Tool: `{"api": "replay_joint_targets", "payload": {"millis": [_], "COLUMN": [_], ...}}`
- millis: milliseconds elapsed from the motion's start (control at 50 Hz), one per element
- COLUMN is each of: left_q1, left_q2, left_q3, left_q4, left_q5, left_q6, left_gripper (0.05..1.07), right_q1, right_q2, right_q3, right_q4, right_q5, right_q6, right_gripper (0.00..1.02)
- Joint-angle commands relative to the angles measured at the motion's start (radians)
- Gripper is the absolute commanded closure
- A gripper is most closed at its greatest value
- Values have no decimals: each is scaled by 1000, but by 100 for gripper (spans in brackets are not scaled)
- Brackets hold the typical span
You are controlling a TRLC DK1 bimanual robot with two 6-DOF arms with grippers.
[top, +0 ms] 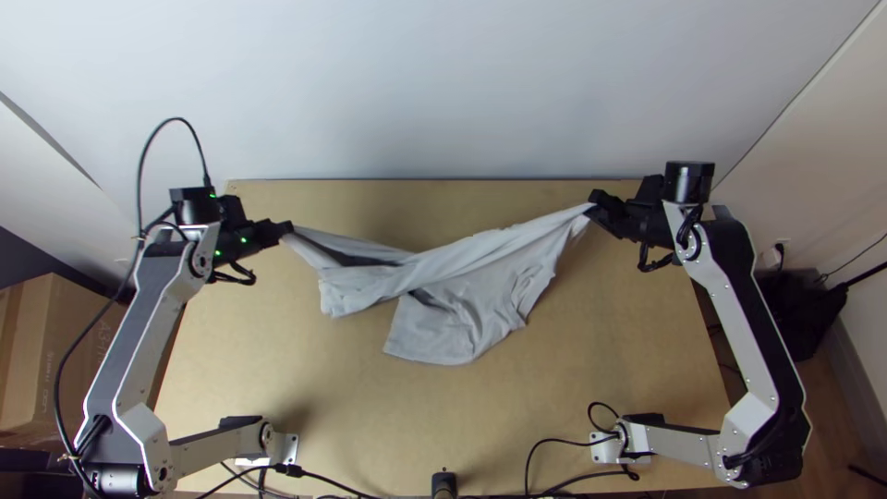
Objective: Fold the t-shirt
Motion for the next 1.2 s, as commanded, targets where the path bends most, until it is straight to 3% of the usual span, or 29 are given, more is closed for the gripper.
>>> {"api": "replay_joint_targets", "payload": {"millis": [0,200,400,680,840,1000,1180], "left_q1": [46,101,121,170,176,211,210], "left_q2": [-36,-1,73,74,53,13,-22], "left_q3": [108,321,589,780,783,677,359], "left_q4": [-8,-17,-76,-99,-146,-208,-56], "left_q5": [-14,-18,-18,-19,-13,51,76], "left_q6": [26,46,47,39,36,39,46], "left_gripper": [105,105,105,105,105,105,105], "right_q1": [8,-3,-9,-2,21,34,12], "right_q2": [-8,53,119,88,44,-21,-48], "right_q3": [97,344,594,804,797,654,418], "right_q4": [9,20,20,21,21,21,41], "right_q5": [12,49,79,86,84,86,86], "right_q6": [-103,-237,-263,-269,-266,-257,-257], "right_gripper": [100,100,100,100,100,100,100]}}
